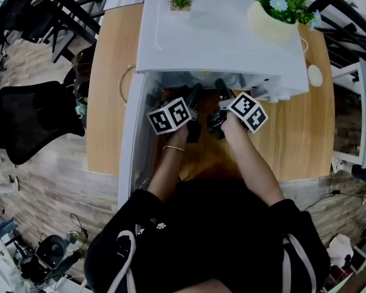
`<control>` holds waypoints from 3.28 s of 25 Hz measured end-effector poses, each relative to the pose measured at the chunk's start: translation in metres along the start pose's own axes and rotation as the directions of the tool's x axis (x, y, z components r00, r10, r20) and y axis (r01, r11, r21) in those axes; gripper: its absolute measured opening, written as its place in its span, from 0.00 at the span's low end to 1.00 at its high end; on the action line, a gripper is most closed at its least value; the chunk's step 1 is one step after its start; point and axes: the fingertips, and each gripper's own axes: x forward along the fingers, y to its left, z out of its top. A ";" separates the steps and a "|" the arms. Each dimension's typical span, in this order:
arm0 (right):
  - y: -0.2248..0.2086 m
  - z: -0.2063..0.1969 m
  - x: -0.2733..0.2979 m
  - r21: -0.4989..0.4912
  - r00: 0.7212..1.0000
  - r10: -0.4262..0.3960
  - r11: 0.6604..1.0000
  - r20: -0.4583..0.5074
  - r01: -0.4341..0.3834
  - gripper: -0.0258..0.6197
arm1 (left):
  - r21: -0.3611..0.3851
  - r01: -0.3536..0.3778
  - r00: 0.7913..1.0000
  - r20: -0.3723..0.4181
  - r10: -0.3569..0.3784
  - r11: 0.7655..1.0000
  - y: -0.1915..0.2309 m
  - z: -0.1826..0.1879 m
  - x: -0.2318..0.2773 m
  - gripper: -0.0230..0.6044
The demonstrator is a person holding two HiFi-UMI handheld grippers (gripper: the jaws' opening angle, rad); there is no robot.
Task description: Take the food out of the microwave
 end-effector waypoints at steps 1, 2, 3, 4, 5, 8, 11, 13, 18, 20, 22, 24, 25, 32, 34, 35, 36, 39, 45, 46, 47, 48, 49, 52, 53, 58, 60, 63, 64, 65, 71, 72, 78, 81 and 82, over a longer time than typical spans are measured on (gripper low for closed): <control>-0.003 -0.003 0.001 0.035 1.000 -0.010 0.999 -0.009 0.010 0.53 | -0.003 -0.002 1.000 -0.004 0.002 1.000 0.001 -0.001 0.001 0.40; -0.005 -0.006 0.002 0.077 1.000 -0.017 0.997 -0.013 0.018 0.53 | -0.009 -0.003 1.000 -0.007 0.003 1.000 0.002 -0.002 0.001 0.40; -0.007 -0.007 0.004 0.108 1.000 -0.021 0.994 -0.010 0.022 0.54 | -0.018 -0.002 1.000 -0.009 0.002 1.000 0.002 -0.003 0.002 0.40; -0.008 -0.007 0.006 0.121 1.000 -0.025 0.992 -0.002 0.025 0.55 | -0.027 0.001 1.000 -0.010 -0.002 1.000 0.002 -0.003 0.003 0.40; -0.009 -0.006 0.007 0.124 1.000 -0.030 0.992 0.008 0.029 0.55 | -0.034 0.005 1.000 -0.011 -0.005 0.999 0.002 -0.004 0.003 0.40; -0.009 -0.005 0.012 0.162 0.999 -0.040 0.986 0.021 0.037 0.56 | -0.029 0.010 1.000 -0.014 -0.010 1.000 0.003 -0.003 0.004 0.40; -0.006 -0.008 0.020 0.218 0.999 -0.046 0.975 0.023 0.040 0.56 | -0.031 0.016 1.000 -0.024 -0.016 0.999 0.003 -0.004 0.003 0.40; -0.003 -0.009 0.026 0.242 0.999 -0.047 0.970 0.025 0.039 0.56 | -0.051 0.022 0.999 -0.032 -0.023 0.998 0.003 -0.006 0.002 0.40; -0.003 -0.010 0.033 0.275 0.995 -0.093 0.958 0.038 0.079 0.52 | -0.050 0.022 0.999 -0.035 -0.024 0.998 0.006 -0.004 -0.002 0.40; -0.006 -0.011 0.032 0.267 0.994 -0.101 0.960 0.040 0.087 0.52 | -0.052 0.022 0.999 -0.039 -0.024 0.998 0.008 -0.005 -0.003 0.40; -0.006 -0.012 0.031 0.259 0.994 -0.099 0.962 0.035 0.087 0.51 | -0.051 0.022 0.999 -0.042 -0.024 0.998 0.009 -0.005 -0.003 0.40; -0.006 -0.014 0.030 0.251 0.995 -0.094 0.964 0.026 0.085 0.51 | -0.053 0.025 0.999 -0.043 -0.027 0.998 0.009 -0.006 -0.003 0.40; -0.006 -0.014 0.029 0.246 0.996 -0.091 0.966 0.023 0.083 0.50 | -0.055 0.028 0.999 -0.043 -0.031 0.998 0.008 -0.006 -0.002 0.40; -0.002 -0.020 0.016 0.211 0.999 -0.050 0.976 0.010 0.047 0.38 | -0.054 0.038 0.998 -0.047 -0.040 0.998 0.003 -0.007 -0.001 0.40; -0.001 -0.020 0.011 0.196 0.999 -0.037 0.980 0.014 0.033 0.30 | -0.054 0.038 0.998 -0.046 -0.041 0.998 0.003 -0.009 -0.001 0.40; 0.000 -0.021 0.009 0.191 0.999 -0.033 0.981 0.016 0.029 0.26 | -0.055 0.038 0.998 -0.047 -0.041 0.998 0.003 -0.010 -0.001 0.40; 0.000 -0.021 0.007 0.185 0.999 -0.030 0.982 0.016 0.027 0.24 | -0.055 0.039 0.998 -0.048 -0.041 0.998 0.002 -0.011 -0.001 0.40; 0.002 -0.021 0.004 0.166 1.000 -0.016 0.986 0.014 0.014 0.18 | -0.057 0.042 0.998 -0.050 -0.045 0.997 -0.001 -0.013 0.000 0.40; 0.005 -0.020 -0.002 0.200 0.999 0.034 0.979 0.011 -0.035 0.12 | -0.066 0.058 0.996 -0.058 -0.062 0.996 -0.008 -0.018 0.001 0.40; 0.005 -0.020 -0.004 0.207 0.999 0.040 0.977 0.010 -0.041 0.12 | -0.065 0.058 0.996 -0.059 -0.062 0.996 -0.008 -0.019 0.001 0.40; 0.006 -0.021 -0.005 0.216 0.999 0.047 0.975 0.009 -0.048 0.11 | -0.064 0.058 0.996 -0.059 -0.062 0.996 -0.009 -0.019 0.002 0.40; 0.006 -0.021 -0.007 0.226 0.999 0.053 0.973 0.006 -0.053 0.10 | -0.064 0.059 0.996 -0.059 -0.063 0.996 -0.009 -0.020 0.002 0.40; 0.005 -0.022 -0.009 0.236 0.998 0.059 0.970 0.003 -0.058 0.10 | -0.066 0.060 0.996 -0.059 -0.064 0.996 -0.010 -0.021 0.002 0.40; 0.003 -0.024 -0.016 0.259 0.997 0.074 0.963 -0.005 -0.070 0.10 | -0.074 0.059 0.997 -0.055 -0.063 0.996 -0.013 -0.024 0.001 0.39; 0.002 -0.024 -0.018 0.264 0.997 0.080 0.961 -0.006 -0.076 0.09 | -0.076 0.057 0.997 -0.052 -0.061 0.996 -0.014 -0.024 0.001 0.38; 0.000 -0.024 -0.023 0.265 0.994 0.107 0.959 -0.018 -0.099 0.09 | -0.071 0.016 0.999 -0.044 -0.019 0.997 -0.011 -0.028 -0.002 0.21; -0.001 -0.024 -0.026 0.251 0.993 0.114 0.962 -0.029 -0.104 0.09 | -0.088 0.006 0.999 -0.039 -0.009 0.996 -0.010 -0.030 -0.004 0.17; -0.002 -0.025 -0.032 0.226 0.991 0.123 0.968 -0.044 -0.110 0.09 | -0.119 0.004 1.000 -0.027 -0.007 0.993 -0.013 -0.036 -0.008 0.16; -0.002 -0.026 -0.034 0.216 0.991 0.127 0.970 -0.049 -0.114 0.09 | -0.121 0.002 1.000 -0.023 -0.005 0.993 -0.014 -0.037 -0.010 0.16; -0.002 -0.026 -0.036 0.206 0.990 0.132 0.971 -0.053 -0.118 0.10 | -0.123 0.000 1.000 -0.017 -0.002 0.992 -0.015 -0.039 -0.012 0.16; 0.004 -0.023 -0.053 0.150 0.979 0.190 0.973 -0.072 -0.178 0.10 | -0.101 0.006 1.000 0.024 -0.003 0.995 -0.028 -0.043 -0.025 0.16; 0.005 -0.022 -0.055 0.148 0.977 0.201 0.971 -0.076 -0.188 0.10 | -0.097 0.006 1.000 0.030 -0.003 0.995 -0.031 -0.043 -0.027 0.16; 0.003 -0.021 -0.079 0.147 0.966 0.238 0.964 -0.103 -0.222 0.10 | -0.075 -0.003 0.998 0.064 0.008 0.997 -0.050 -0.055 -0.044 0.16; 0.002 -0.021 -0.091 0.143 0.959 0.258 0.960 -0.118 -0.241 0.10 | -0.071 -0.005 0.997 0.080 0.011 0.997 -0.059 -0.062 -0.052 0.16; 0.002 -0.020 -0.095 0.140 0.957 0.264 0.959 -0.122 -0.247 0.10 | -0.074 -0.005 0.996 0.085 0.011 0.997 -0.062 -0.064 -0.054 0.16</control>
